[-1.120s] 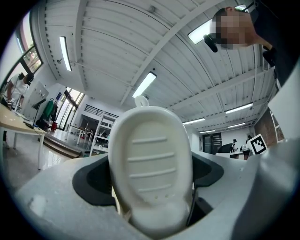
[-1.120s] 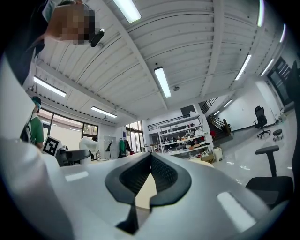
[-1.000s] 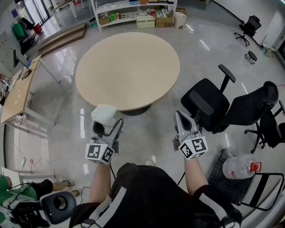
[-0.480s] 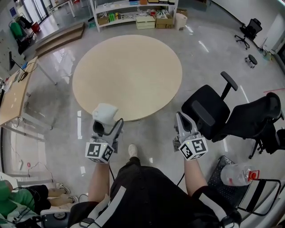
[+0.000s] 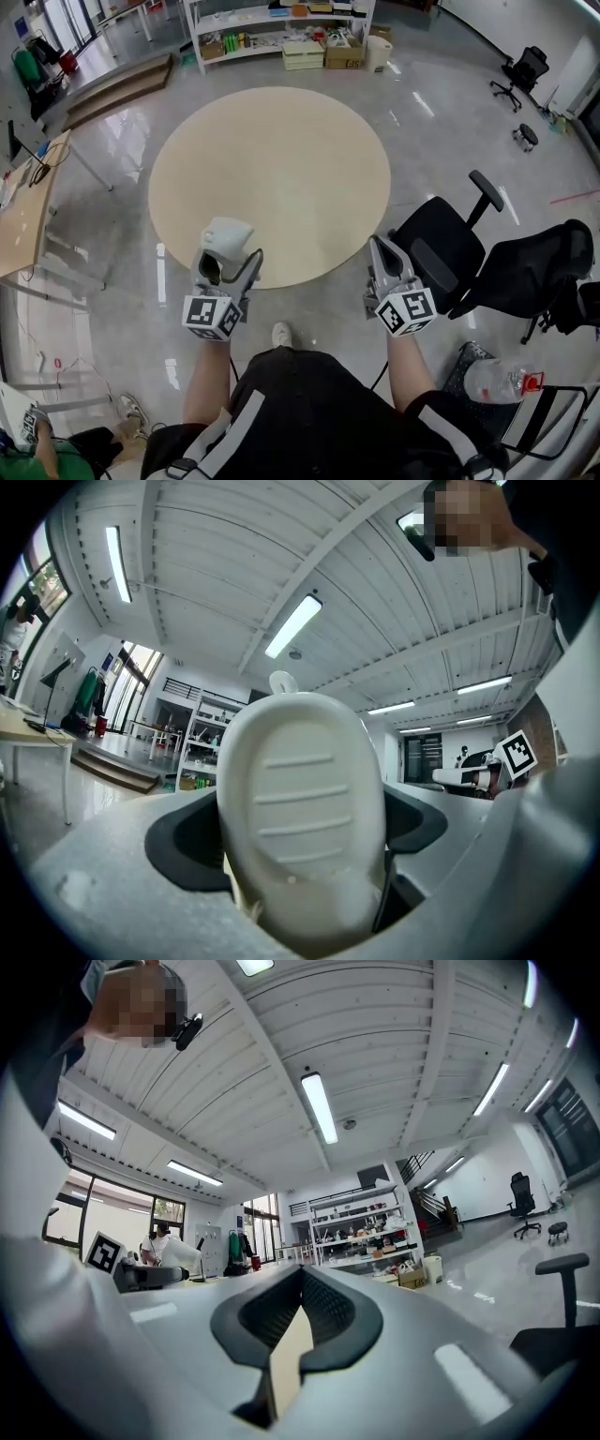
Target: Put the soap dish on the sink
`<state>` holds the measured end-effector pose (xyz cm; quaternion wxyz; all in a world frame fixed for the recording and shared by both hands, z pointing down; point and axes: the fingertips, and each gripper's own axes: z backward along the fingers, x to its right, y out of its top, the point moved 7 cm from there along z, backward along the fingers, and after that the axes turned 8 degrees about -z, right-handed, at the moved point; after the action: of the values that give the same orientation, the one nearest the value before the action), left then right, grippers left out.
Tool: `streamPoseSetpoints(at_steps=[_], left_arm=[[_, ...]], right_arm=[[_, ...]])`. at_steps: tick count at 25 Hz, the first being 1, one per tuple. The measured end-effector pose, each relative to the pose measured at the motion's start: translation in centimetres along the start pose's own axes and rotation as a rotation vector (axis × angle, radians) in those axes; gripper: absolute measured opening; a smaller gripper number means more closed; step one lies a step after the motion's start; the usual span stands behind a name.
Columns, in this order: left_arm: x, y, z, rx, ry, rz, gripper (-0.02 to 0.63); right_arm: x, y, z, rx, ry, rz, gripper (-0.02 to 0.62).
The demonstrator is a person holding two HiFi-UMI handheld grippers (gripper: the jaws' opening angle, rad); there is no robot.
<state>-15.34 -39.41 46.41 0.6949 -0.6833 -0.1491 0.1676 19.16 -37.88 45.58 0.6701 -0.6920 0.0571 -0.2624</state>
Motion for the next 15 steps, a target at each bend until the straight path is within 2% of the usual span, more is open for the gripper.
streamPoseSetpoints(at_steps=[4, 15], left_arm=[[-2.1, -1.5, -2.0, -0.075, -0.004, 0.01, 0.474], [-5.7, -5.9, -5.5, -0.185, -0.049, 0.053, 0.474]], right_arm=[[0.3, -0.9, -2.7, -0.032, -0.016, -0.005, 0.006], [1.2, -3.6, -8.4, -0.105, -0.06, -0.01, 0.006]])
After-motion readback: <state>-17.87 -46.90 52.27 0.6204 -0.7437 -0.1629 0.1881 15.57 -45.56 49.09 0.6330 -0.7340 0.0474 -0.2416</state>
